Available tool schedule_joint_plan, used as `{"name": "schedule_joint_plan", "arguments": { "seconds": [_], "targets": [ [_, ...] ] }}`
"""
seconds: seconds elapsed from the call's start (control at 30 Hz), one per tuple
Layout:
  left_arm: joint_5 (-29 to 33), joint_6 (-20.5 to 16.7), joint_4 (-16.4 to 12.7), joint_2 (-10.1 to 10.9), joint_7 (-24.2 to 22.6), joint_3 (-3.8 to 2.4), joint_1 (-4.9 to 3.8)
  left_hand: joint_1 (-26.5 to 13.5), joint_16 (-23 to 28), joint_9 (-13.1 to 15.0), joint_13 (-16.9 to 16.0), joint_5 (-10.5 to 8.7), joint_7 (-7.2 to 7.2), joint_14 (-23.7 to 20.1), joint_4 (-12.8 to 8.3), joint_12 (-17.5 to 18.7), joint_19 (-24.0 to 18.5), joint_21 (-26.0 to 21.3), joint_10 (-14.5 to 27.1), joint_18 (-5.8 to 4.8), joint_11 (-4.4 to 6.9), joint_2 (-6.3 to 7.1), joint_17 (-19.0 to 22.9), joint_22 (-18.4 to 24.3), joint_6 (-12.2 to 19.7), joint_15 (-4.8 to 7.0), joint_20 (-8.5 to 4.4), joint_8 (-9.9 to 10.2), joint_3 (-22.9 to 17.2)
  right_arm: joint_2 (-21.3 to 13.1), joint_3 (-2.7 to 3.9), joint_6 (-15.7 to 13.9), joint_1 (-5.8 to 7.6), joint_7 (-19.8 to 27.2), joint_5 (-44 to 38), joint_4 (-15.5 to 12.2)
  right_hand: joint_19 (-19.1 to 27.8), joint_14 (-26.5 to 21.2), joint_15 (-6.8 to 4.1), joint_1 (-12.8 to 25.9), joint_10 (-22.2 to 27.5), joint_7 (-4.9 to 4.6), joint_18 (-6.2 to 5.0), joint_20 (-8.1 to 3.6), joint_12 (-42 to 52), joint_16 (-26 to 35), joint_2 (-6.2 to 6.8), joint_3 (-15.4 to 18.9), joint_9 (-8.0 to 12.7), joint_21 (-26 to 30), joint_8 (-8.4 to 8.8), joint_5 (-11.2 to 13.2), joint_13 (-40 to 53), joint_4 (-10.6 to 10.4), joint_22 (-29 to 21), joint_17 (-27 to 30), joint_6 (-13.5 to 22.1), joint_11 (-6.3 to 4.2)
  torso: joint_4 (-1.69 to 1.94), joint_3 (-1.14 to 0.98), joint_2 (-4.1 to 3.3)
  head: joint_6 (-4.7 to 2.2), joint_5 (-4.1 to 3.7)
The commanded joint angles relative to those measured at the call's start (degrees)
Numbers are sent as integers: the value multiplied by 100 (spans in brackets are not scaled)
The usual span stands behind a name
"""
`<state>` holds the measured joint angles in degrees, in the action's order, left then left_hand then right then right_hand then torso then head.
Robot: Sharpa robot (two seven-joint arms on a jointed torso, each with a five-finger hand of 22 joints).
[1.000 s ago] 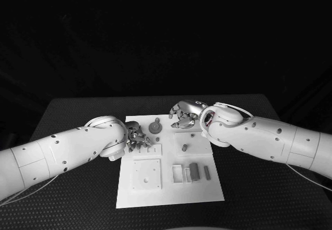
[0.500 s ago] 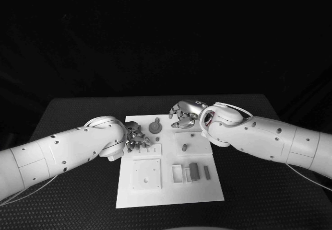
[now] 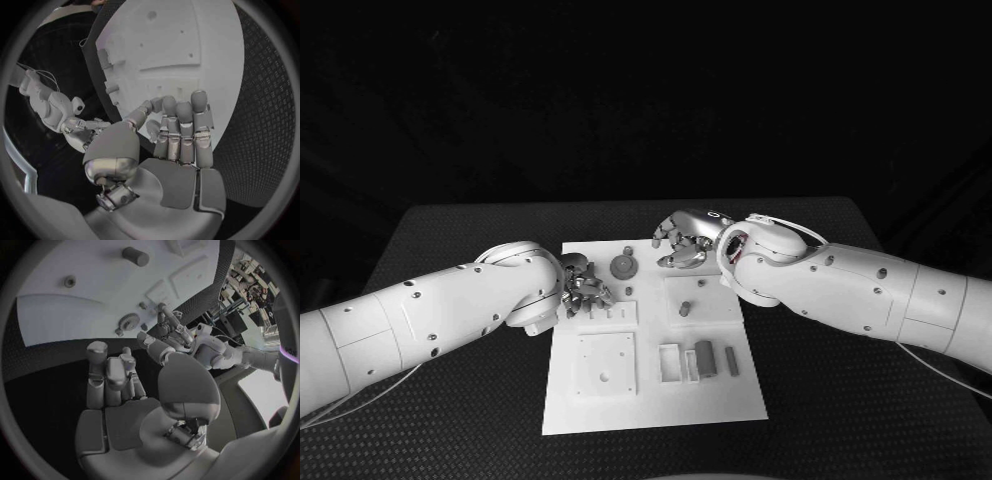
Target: Assemble the parts on the task board
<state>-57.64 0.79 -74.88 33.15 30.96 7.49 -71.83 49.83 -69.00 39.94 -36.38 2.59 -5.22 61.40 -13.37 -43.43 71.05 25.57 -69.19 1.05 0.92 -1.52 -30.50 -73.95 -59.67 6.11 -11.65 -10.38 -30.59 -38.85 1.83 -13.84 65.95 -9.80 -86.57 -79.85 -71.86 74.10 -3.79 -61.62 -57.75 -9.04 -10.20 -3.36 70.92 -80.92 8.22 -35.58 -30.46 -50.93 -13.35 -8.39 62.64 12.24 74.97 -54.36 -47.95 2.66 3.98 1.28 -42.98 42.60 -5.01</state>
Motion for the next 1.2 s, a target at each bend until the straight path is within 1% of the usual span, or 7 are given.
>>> {"name": "schedule_joint_plan", "arguments": {
  "seconds": [0.03,0.17,0.3,0.37,0.63,0.87,1.2],
  "targets": [
    [88,111,10,7,99,42,53,39,42,-4,-10,26,-27,2,-22,-16,1,-26,36,170,-4,-72,-7,-6,28,28,-20,20,-12,3,-1,61,-3,26,-36,1,-7,-16,37,57,26,-33,-480,-37,32,35,-16,6,8,18,23,-19,-9,-33,103,1,4,21,0,1,2,-9,1],
    [123,129,12,24,91,42,53,-22,52,-24,-12,66,-42,-2,3,-11,-5,-37,44,164,-20,-14,-6,-8,69,17,-14,46,-36,-2,-2,63,-3,26,-34,6,-7,-16,37,57,26,-33,-480,-37,32,35,-15,6,8,19,23,-19,-9,-33,103,2,4,21,2,3,2,-8,-2],
    [131,155,17,39,80,42,54,-194,67,-58,-23,468,-46,6,90,-10,6,-50,48,165,-24,210,-9,-19,68,15,-14,56,-72,-2,-4,62,-3,25,-31,9,-7,-16,37,59,26,-33,-480,-37,32,35,-14,6,9,19,24,-19,-9,-34,103,1,5,21,3,2,3,-11,-3],
    [137,182,19,39,81,42,54,-246,68,-65,-27,536,-47,8,109,-12,9,-52,48,165,-24,270,-11,-23,67,14,-13,57,-70,-1,-5,62,-3,26,-31,10,-7,-14,37,59,26,-33,-480,-37,32,34,-13,6,9,19,24,-19,-9,-35,103,-3,6,21,3,4,2,-12,-2],
    [149,188,26,49,101,42,54,-393,70,-82,-37,556,-46,12,217,-17,19,-62,50,169,-22,402,-18,-32,64,16,-15,56,-77,-2,-6,63,-3,27,-29,20,-7,-15,37,60,26,-33,-480,-37,33,35,-12,6,9,19,25,-19,-10,-37,103,0,7,22,-2,4,-3,-8,-1],
    [149,212,47,51,125,42,54,-616,72,-99,-50,487,-46,4,361,-21,17,-77,62,176,-21,617,-30,-45,69,18,-18,56,-55,-3,-7,64,-3,25,-29,20,-7,-17,37,61,27,-34,-480,-38,33,37,-11,5,9,19,26,-19,-10,-39,103,3,8,22,1,-3,-1,-7,1],
    [152,185,54,64,109,40,54,-654,61,-98,-62,478,-35,10,417,-35,29,-76,56,185,-11,633,-41,-57,47,27,-25,38,-99,-4,-8,63,-4,26,-29,29,-7,-15,37,60,27,-33,-480,-38,34,36,-11,4,9,20,26,-19,-11,-40,103,-2,8,22,-9,-5,-5,-10,3]
  ]
}}
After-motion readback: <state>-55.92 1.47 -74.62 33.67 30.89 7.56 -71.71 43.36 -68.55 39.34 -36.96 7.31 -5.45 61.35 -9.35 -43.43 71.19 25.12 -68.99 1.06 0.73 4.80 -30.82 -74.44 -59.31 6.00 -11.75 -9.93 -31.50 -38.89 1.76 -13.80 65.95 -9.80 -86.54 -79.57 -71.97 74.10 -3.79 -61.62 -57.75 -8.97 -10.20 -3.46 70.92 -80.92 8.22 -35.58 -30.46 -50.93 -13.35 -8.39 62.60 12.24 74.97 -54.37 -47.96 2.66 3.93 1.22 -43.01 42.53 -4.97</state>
